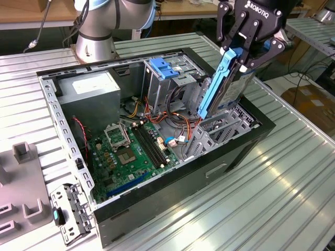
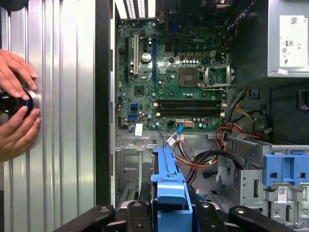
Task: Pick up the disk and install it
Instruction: 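Insert the disk into the insertion slot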
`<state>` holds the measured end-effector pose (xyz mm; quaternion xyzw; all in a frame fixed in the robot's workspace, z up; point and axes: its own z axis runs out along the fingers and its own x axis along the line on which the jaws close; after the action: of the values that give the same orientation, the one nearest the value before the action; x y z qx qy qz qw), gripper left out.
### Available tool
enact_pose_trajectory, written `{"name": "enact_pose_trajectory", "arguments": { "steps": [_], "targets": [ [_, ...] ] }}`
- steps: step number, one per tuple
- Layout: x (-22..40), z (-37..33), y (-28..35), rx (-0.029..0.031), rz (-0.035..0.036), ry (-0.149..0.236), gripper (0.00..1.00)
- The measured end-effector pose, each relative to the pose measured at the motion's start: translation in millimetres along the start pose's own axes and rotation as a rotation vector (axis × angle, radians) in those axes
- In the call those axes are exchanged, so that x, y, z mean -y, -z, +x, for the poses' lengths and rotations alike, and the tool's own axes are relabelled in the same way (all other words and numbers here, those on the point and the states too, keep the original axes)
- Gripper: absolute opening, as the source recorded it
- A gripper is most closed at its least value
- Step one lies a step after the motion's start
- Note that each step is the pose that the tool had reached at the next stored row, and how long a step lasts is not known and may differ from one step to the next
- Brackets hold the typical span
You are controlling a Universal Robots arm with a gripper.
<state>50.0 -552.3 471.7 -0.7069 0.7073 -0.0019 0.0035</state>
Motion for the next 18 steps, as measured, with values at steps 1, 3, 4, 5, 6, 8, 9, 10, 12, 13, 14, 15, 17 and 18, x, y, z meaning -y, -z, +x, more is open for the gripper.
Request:
{"name": "enact_pose_trajectory", "arguments": {
  "steps": [1,3,4,5,6,8,9,10,12,13,14,15,17,18],
  "targets": [
    [1.2,1.0,-1.2,0.0002,0.0001,0.0,0.37],
    [2.9,3.4,-3.8,0.0002,0.0001,-0.001,0.37],
    [3.4,5.0,-5.3,0.0003,0.0001,-0.001,0.37],
    [3.9,6.7,-7.0,0.0003,0.0001,-0.001,0.37],
    [4.4,8.1,-8.7,0.0005,0.0001,-0.001,0.37],
    [6.0,10.4,-13.2,0.0002,0.0001,-0.001,0.37],
    [6.6,10.8,-14.8,0.0002,0.0,-0.001,0.37],
    [7.4,11.3,-16.9,0.0002,0.0001,-0.001,0.37],
    [8.2,12.7,-21.1,0.0003,0.0001,-0.002,0.37],
    [8.3,13.2,-23.0,0.0002,0.0001,-0.003,0.37],
    [8.3,13.4,-24.1,0.0002,0.0001,-0.004,0.37],
    [8.3,13.6,-25.6,0.0002,0.0,-0.005,0.37],
    [8.4,13.8,-28.6,0.0001,0.0001,-0.006,0.37],
    [8.4,13.8,-29.0,0.0001,0.0001,-0.006,0.37]
  ]
}}
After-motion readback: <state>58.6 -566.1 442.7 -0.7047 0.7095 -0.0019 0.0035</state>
